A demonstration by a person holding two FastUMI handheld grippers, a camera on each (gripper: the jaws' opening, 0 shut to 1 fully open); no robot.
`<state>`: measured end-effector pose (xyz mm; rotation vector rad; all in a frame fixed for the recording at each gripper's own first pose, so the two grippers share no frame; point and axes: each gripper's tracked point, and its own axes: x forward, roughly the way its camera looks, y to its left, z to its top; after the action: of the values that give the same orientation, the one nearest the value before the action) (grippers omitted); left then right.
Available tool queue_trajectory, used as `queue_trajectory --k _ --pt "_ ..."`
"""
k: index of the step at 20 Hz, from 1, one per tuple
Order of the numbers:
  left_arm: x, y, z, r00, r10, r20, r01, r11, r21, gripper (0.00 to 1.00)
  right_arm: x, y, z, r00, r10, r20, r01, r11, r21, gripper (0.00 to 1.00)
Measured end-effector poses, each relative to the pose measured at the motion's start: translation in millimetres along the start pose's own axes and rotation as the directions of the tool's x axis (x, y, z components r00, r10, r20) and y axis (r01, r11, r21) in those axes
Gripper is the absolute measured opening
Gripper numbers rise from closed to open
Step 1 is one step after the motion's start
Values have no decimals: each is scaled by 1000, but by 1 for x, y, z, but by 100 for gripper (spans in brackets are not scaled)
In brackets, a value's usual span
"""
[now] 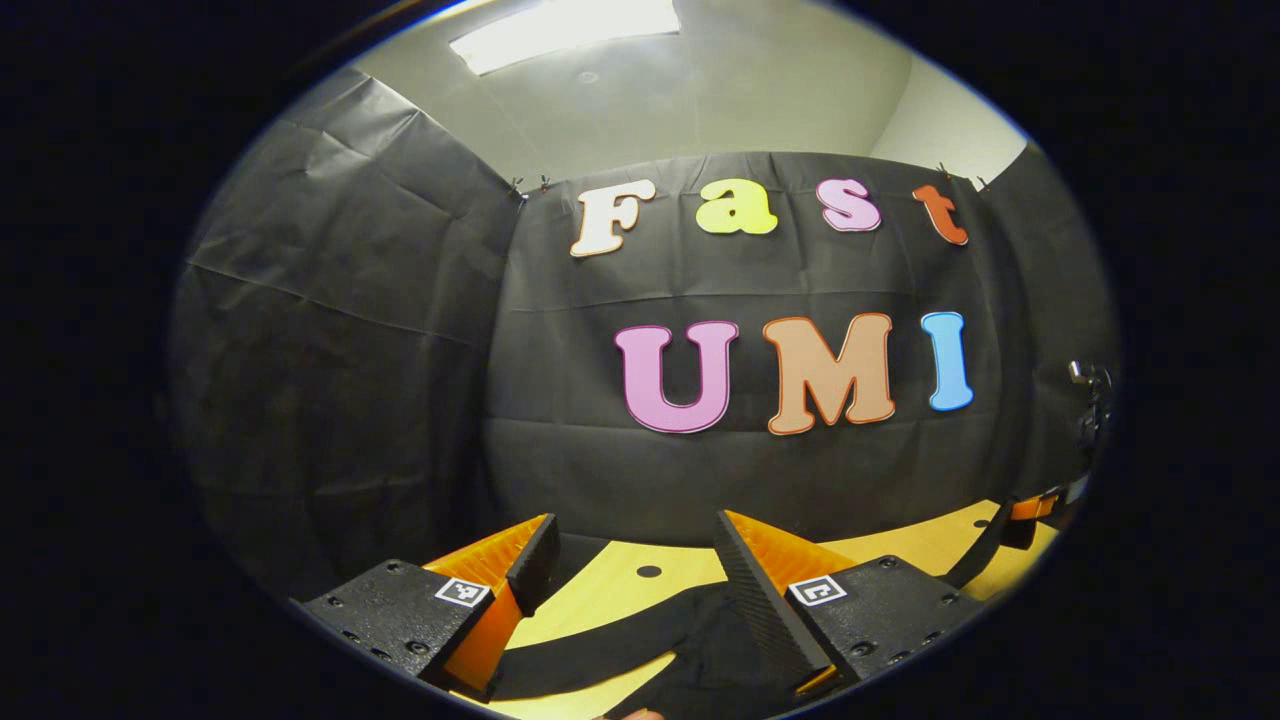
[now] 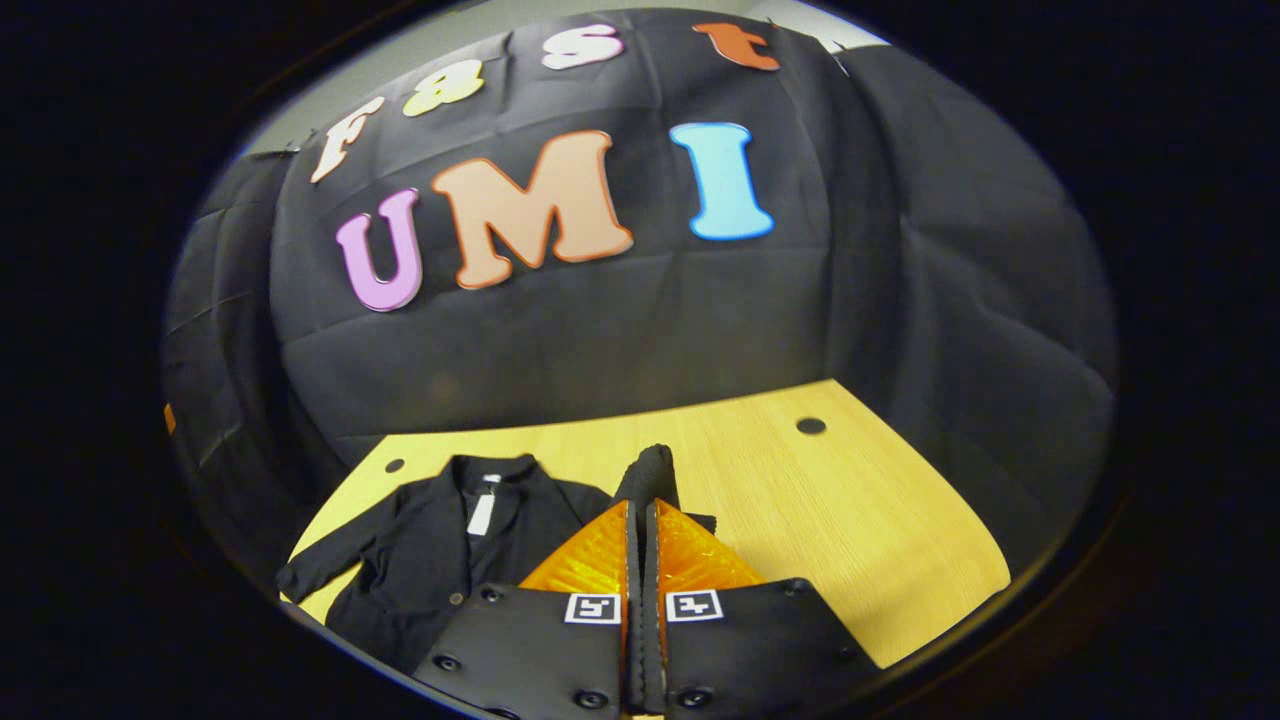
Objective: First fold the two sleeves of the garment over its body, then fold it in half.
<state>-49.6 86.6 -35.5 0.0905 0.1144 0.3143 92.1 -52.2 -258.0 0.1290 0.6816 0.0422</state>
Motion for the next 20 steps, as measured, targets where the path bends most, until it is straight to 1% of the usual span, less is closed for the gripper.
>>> queue_trajectory --k 3,5,10,11,13,14,15,16,20 --pt "-1 18 -5 1000 27 -12 -27 1000 -6 92 0 36 19 997 43 65 -37 995 -87 2" --pt "-1 31 -7 999 45 -18 -45 999 -10 92 3 55 27 994 67 85 -55 989 -139 2" --pt "-7 59 -16 995 89 -37 -90 996 -22 92 11 106 34 987 136 88 -118 975 -187 2" --pt "-7 64 -17 994 97 -42 -98 995 -23 92 14 115 33 985 152 85 -133 972 -194 3" --pt "-9 76 -20 992 115 -49 -116 993 -18 92 18 138 32 979 186 79 -166 963 -213 2" --pt "-10 82 -22 991 126 -52 -126 992 -13 92 19 149 31 976 204 78 -182 958 -223 3" --pt "-10 89 -23 989 135 -54 -136 991 -9 92 22 161 30 973 219 74 -197 952 -235 0" --pt "-11 95 -23 988 144 -56 -144 990 -7 92 24 173 27 970 233 68 -210 945 -249 2" --pt "-11 115 -30 983 170 -71 -170 985 5 93 33 214 11 959 281 30 -261 920 -291 1"
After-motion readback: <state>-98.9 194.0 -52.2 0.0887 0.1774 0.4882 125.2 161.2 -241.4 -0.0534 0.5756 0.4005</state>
